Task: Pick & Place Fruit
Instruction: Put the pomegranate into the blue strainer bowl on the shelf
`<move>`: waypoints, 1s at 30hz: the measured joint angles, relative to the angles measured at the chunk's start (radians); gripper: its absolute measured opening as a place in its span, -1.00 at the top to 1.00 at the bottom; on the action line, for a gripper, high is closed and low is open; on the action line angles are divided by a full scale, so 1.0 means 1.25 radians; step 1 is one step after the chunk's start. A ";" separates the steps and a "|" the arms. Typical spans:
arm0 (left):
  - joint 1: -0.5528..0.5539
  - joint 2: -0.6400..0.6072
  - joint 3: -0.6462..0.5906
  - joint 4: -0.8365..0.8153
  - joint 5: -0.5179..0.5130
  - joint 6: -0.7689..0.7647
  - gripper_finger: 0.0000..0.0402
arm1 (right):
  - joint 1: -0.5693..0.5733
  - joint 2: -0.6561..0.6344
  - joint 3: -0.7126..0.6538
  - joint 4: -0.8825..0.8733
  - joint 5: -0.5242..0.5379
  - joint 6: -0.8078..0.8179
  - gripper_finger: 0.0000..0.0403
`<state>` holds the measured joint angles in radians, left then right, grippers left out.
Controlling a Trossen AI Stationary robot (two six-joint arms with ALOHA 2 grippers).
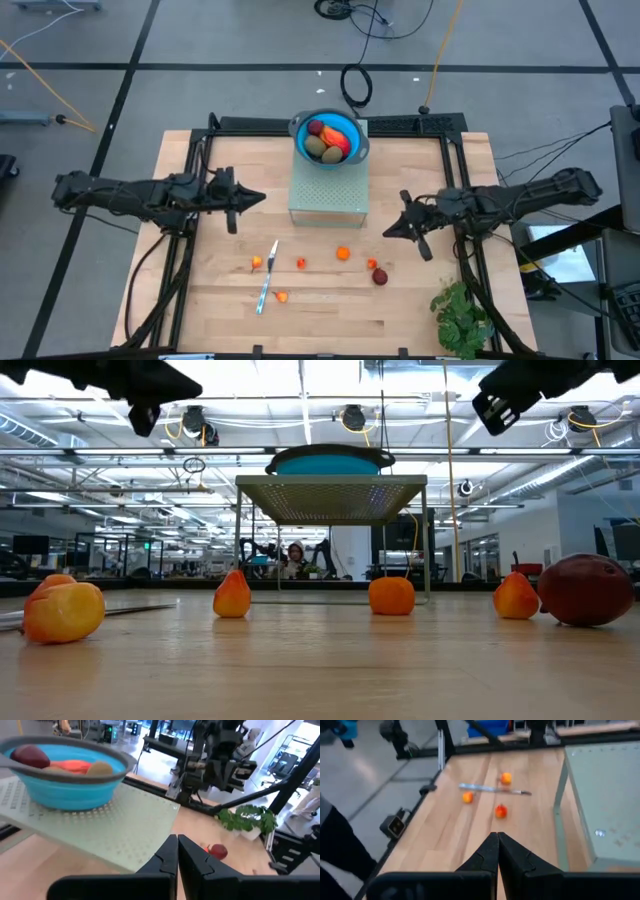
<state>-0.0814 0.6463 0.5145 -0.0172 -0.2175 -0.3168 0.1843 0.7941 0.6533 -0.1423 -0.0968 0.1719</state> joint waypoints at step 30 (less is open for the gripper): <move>-0.004 -0.209 -0.205 0.038 0.056 -0.011 0.98 | 0.225 0.363 0.341 -0.320 0.066 0.167 1.00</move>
<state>-0.0864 0.3853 0.2581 0.0302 -0.1471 -0.3312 0.4659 1.2474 1.0799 -0.5426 -0.0147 0.3812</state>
